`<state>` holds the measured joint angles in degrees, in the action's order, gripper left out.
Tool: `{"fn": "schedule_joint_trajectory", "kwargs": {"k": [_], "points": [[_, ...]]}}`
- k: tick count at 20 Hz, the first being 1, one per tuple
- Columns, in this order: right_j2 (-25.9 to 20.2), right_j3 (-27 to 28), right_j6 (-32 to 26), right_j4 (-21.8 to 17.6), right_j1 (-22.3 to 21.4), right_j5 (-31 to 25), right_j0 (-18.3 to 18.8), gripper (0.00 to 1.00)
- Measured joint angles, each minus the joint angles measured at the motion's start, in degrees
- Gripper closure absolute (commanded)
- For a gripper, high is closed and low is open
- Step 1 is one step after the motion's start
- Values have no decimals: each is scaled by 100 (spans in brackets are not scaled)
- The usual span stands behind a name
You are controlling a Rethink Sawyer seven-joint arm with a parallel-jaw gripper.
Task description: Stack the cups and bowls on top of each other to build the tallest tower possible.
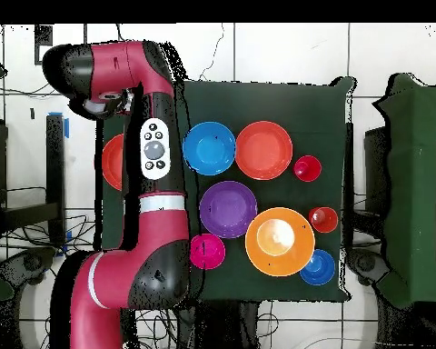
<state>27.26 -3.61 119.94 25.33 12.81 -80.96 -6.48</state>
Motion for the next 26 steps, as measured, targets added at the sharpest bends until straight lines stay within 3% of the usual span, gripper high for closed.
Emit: {"fn": "schedule_joint_trajectory", "kwargs": {"k": [10,16,26], "points": [[-48,-615,0,-24,-515,234,-273,0],[-77,-1485,1,-66,-1247,451,-482,0],[-83,-2564,1,-167,-2062,623,-487,0]]}}
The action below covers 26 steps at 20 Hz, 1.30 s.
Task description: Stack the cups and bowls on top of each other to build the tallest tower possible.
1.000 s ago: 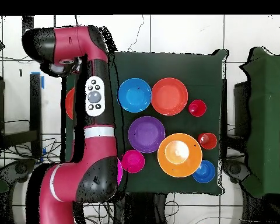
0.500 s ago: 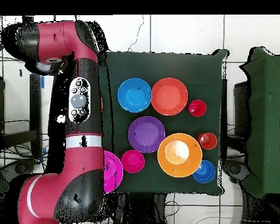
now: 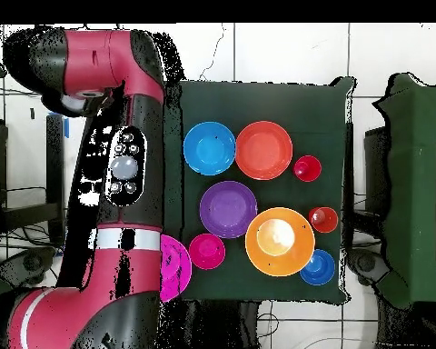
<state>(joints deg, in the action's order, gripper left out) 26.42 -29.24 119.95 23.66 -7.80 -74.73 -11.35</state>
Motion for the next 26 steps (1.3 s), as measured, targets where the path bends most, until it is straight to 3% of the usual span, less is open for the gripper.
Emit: {"fn": "schedule_joint_trajectory", "kwargs": {"k": [11,26], "points": [[-92,-676,-66,-388,-540,0,131,0],[-591,-974,-241,-928,-858,1,585,0]]}}
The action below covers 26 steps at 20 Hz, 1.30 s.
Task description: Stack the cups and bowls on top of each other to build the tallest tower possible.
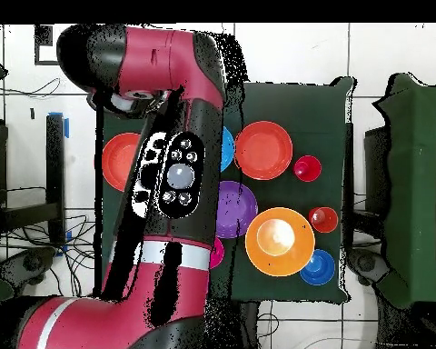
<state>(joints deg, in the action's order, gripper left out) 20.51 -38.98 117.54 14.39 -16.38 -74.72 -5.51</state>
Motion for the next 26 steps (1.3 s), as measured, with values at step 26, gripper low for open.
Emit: {"fn": "schedule_joint_trajectory", "kwargs": {"k": [26], "points": [[-469,-319,-358,-309,-77,629,386,0]]}}
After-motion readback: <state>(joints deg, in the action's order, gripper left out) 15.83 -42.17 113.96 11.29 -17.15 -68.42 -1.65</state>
